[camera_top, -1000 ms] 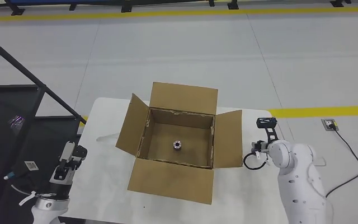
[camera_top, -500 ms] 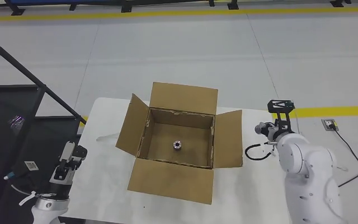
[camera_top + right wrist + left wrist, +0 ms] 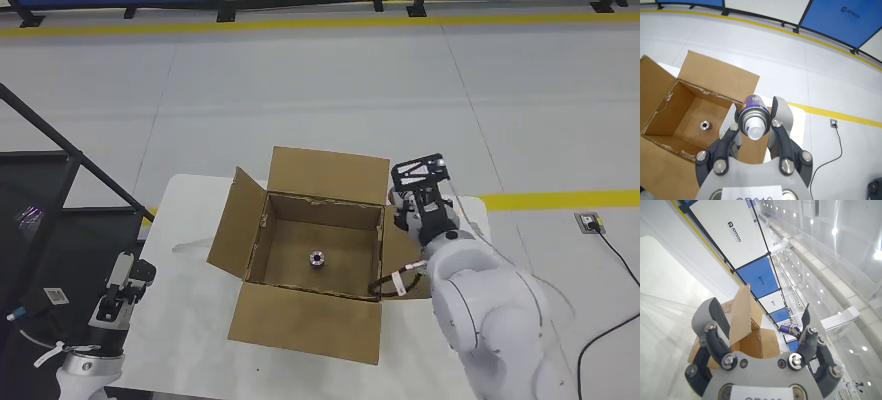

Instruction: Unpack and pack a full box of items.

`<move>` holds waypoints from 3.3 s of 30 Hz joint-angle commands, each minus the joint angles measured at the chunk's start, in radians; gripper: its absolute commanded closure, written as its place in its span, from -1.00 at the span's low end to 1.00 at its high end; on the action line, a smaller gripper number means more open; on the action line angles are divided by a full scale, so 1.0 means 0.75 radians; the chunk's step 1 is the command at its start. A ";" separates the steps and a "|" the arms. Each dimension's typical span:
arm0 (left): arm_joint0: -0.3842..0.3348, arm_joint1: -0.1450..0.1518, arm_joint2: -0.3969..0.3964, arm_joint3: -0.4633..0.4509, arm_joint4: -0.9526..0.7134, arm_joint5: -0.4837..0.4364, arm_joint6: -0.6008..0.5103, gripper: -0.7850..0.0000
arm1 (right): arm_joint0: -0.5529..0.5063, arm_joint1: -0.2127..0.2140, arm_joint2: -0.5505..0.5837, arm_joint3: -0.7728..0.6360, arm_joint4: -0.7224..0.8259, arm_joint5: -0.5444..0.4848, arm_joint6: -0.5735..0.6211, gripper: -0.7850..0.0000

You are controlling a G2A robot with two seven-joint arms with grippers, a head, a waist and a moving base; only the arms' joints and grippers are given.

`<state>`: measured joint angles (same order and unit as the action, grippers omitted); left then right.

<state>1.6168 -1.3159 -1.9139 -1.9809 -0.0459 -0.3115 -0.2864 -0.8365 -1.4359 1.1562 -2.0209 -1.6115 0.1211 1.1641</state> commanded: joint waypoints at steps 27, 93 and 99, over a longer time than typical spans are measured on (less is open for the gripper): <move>0.000 0.000 0.000 0.000 0.000 0.000 0.000 -1.00 | 0.318 -0.197 -0.484 1.124 0.186 0.051 -0.111 1.00; -0.271 0.020 0.391 0.142 0.167 0.198 -0.246 -1.00 | -0.349 -0.043 0.790 0.218 1.197 -0.156 -0.105 -1.00; -0.274 0.025 0.444 0.141 0.202 0.192 -0.265 -1.00 | -0.198 -0.015 0.744 0.413 1.433 -0.398 0.096 -1.00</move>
<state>1.4123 -1.2977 -1.5903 -1.8779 0.1013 -0.1675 -0.4859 -1.0097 -1.4505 1.7221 -1.7411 -0.5887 -0.1370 1.2065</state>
